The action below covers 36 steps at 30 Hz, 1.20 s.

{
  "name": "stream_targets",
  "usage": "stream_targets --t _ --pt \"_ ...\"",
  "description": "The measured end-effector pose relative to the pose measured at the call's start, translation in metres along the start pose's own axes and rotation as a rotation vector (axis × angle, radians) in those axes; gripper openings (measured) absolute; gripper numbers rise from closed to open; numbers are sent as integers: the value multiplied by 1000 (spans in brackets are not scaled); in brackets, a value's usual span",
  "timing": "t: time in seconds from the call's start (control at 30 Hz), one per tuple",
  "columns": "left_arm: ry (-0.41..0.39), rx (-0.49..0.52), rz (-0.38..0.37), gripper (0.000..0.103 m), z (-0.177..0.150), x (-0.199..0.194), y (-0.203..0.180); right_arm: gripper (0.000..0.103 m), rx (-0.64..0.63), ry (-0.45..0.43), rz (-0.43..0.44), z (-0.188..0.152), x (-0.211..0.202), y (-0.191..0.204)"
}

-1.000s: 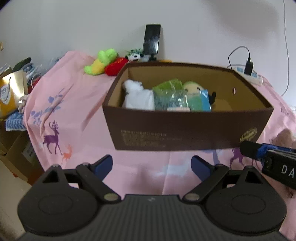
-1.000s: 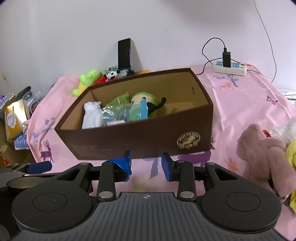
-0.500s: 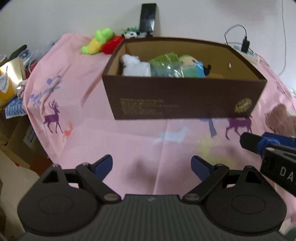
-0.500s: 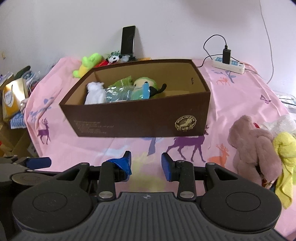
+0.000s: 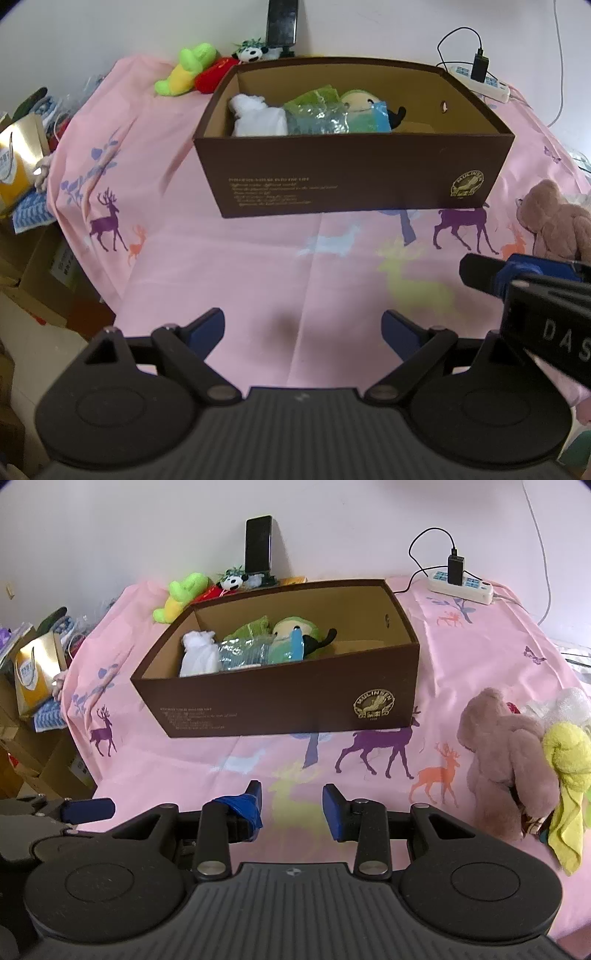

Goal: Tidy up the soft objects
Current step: 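Move the right gripper back over the box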

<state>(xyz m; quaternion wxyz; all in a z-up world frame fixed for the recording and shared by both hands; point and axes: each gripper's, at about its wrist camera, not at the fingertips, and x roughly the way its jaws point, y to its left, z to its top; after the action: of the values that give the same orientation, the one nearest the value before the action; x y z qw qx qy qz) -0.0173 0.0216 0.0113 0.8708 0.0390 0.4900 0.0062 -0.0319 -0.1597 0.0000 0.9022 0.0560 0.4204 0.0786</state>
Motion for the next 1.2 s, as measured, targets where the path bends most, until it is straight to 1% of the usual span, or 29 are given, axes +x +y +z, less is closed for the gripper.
stream_targets --t 0.17,0.27,0.37,0.47,0.6,0.73,0.83,0.9,1.03,1.2 --pt "-1 -6 8 94 10 5 2 19 16 -2 15 7 6 -5" --pt "-30 0 12 94 21 9 2 19 17 -15 32 15 12 -6" --pt "-62 -11 13 94 36 12 7 19 30 -52 29 26 16 -10" --pt "-104 -16 8 94 56 14 12 19 41 -95 26 44 17 -14" --pt "-171 -21 11 94 91 19 18 19 67 -167 18 72 23 -22" --pt "-228 -17 17 94 124 30 21 20 89 -207 32 98 40 -27" --pt "-253 1 28 94 148 45 19 20 60 -223 8 115 61 -25" --pt "-263 16 30 94 162 59 17 20 47 -220 -2 125 77 -24" --pt "-241 34 17 94 182 89 16 20 30 -181 -5 141 108 -22" --pt "-213 25 18 94 198 114 18 20 7 -144 -21 156 135 -18"
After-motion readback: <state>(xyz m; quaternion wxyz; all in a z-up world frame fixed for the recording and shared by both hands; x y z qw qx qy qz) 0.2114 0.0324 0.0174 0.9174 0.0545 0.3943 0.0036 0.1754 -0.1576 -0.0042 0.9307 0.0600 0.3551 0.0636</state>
